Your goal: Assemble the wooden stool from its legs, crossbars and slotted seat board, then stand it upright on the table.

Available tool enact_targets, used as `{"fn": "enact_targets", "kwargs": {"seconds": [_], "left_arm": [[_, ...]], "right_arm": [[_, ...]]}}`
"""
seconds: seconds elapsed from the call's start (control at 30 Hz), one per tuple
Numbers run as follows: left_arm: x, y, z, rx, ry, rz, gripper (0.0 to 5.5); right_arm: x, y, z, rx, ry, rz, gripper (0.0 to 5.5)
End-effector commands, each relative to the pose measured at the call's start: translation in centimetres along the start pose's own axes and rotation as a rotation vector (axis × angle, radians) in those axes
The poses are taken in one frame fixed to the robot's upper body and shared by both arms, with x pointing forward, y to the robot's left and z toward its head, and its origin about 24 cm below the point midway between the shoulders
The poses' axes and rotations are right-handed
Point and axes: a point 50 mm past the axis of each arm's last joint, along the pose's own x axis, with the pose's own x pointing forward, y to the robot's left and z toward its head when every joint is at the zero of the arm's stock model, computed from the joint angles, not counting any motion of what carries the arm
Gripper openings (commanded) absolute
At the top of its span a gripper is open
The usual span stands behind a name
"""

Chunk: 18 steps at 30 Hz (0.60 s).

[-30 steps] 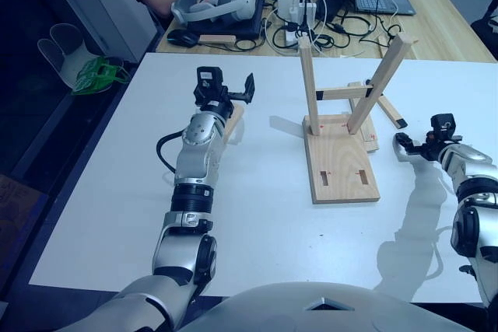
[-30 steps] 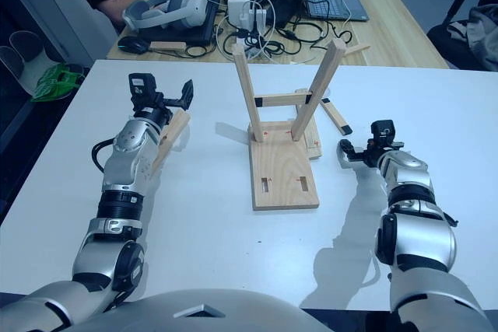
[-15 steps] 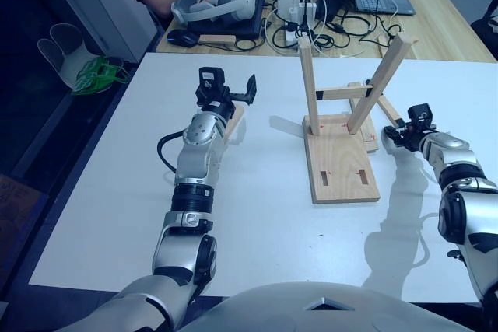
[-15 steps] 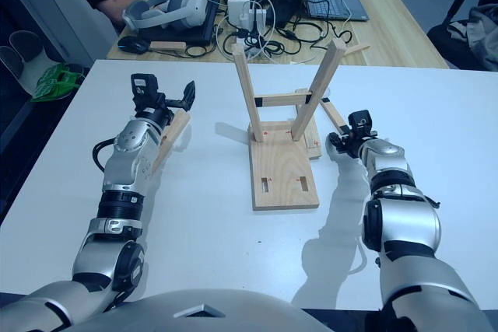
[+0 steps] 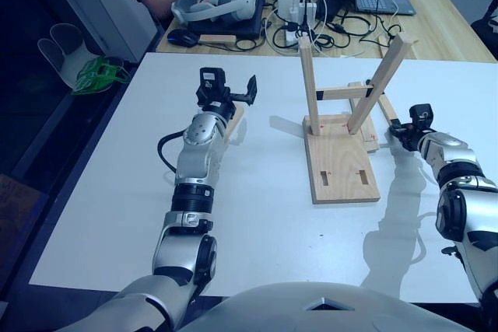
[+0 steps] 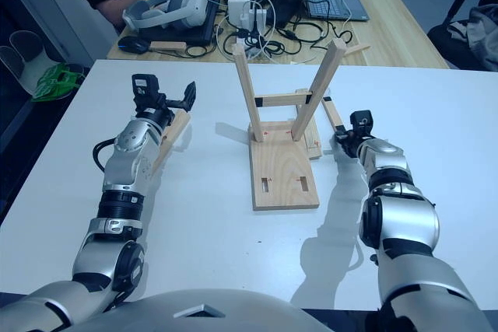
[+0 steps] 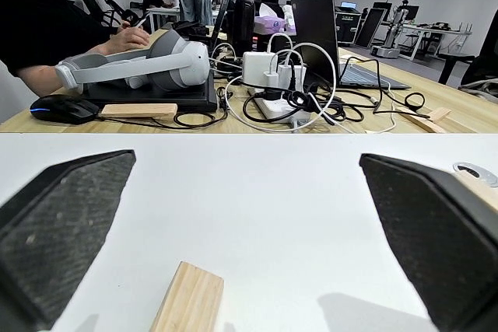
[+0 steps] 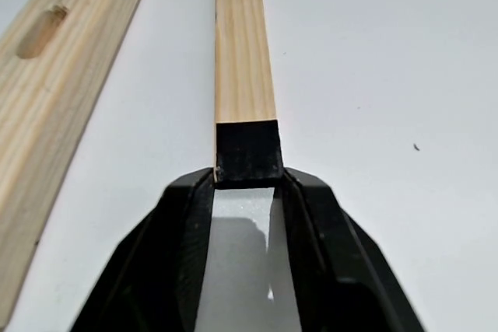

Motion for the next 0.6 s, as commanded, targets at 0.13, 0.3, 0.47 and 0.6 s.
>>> {"fn": "enact_targets", "kwargs": {"seconds": [0.13,0.3,0.47,0.6], "left_arm": [[0.3,-0.1,0.3,0.007,0.004,0.0,5.4],[-0.2,0.8,0.0,-0.001,0.0,0.041,5.4],[-0.5,1.4,-0.2,-0.008,-0.006,0.075,5.4],[-0.5,1.3,-0.3,-0.016,-0.014,0.085,5.4]], "right_arm": [[0.1,1.2,-2.9,-0.024,0.049,0.079,1.3],[-2.3,2.3,-4.7,-0.081,-0.054,0.094,1.3],[-6.4,4.1,-3.3,-0.171,-0.2,0.002,1.3],[-8.0,3.5,-0.8,-0.277,-0.321,-0.162,1.29]]}}
